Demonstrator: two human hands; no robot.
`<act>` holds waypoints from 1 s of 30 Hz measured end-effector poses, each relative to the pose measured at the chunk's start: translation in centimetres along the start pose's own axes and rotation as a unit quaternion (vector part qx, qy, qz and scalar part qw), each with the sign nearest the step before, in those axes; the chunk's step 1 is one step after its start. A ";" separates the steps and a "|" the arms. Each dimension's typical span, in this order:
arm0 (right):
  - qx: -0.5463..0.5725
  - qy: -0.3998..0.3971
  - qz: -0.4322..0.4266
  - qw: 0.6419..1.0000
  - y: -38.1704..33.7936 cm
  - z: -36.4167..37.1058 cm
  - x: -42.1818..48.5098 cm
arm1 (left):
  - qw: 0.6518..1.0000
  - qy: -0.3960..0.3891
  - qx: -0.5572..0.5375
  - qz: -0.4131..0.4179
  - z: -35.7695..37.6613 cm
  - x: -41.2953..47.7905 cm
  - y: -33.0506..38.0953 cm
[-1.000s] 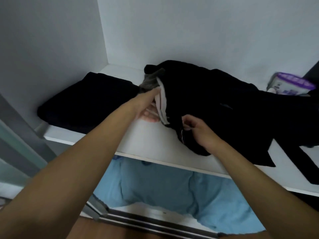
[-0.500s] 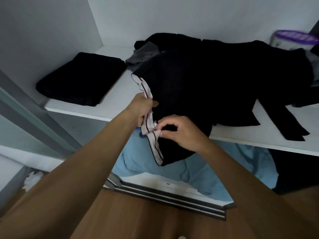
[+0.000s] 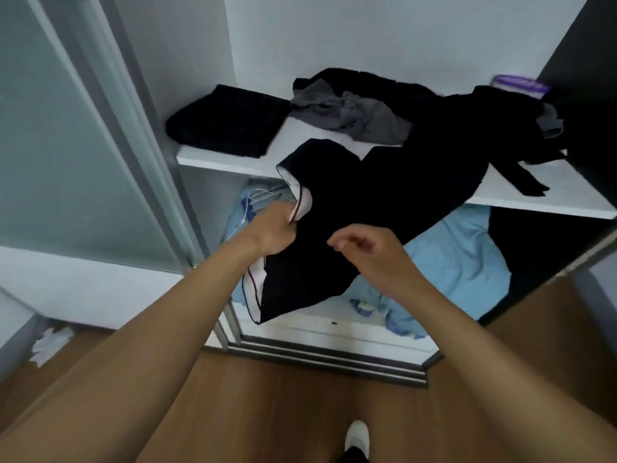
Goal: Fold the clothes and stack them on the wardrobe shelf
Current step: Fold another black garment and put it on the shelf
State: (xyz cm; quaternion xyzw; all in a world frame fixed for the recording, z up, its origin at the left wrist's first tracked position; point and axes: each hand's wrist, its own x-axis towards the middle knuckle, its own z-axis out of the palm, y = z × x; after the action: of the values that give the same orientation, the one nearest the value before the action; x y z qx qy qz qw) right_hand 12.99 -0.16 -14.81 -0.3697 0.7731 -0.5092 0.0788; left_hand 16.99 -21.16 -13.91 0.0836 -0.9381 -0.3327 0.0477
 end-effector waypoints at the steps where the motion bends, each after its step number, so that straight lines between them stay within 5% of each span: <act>1: -0.001 0.032 -0.001 1.000 -1.1 0.8 -0.6 | 0.999 -0.031 0.019 0.011 -0.1 -2.1 -1.0; 4: -0.036 0.078 0.035 0.996 -4.2 3.7 -2.9 | 0.991 -0.103 0.081 0.023 -0.3 -8.2 -3.4; 8: -0.099 0.027 0.130 0.986 -7.3 6.6 -5.8 | 0.984 -0.107 0.139 0.033 -1.8 -14.0 -4.3; 12: 0.030 -0.065 0.274 0.959 -10.5 9.5 -7.8 | 0.979 -0.098 0.161 0.072 -4.2 -17.6 -3.6; 16: 0.050 -0.093 0.263 0.959 -12.5 11.8 -8.6 | 0.980 -0.087 0.150 0.094 -5.9 -20.4 -3.0; 23: 0.001 0.019 0.158 0.987 -12.0 11.1 -9.7 | 0.971 -0.118 0.182 0.104 -4.0 -22.5 -1.3; 30: -0.082 -0.081 0.142 0.983 -9.6 8.5 -14.3 | 0.963 -0.150 0.186 0.123 -0.9 -22.2 1.6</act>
State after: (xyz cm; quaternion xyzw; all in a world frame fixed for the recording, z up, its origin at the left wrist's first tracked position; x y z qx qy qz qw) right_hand 32.16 0.90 -14.31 -0.3017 0.8480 -0.3959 0.1822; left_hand 38.68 -16.31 -13.01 -0.0754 -0.9829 -0.1530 -0.0694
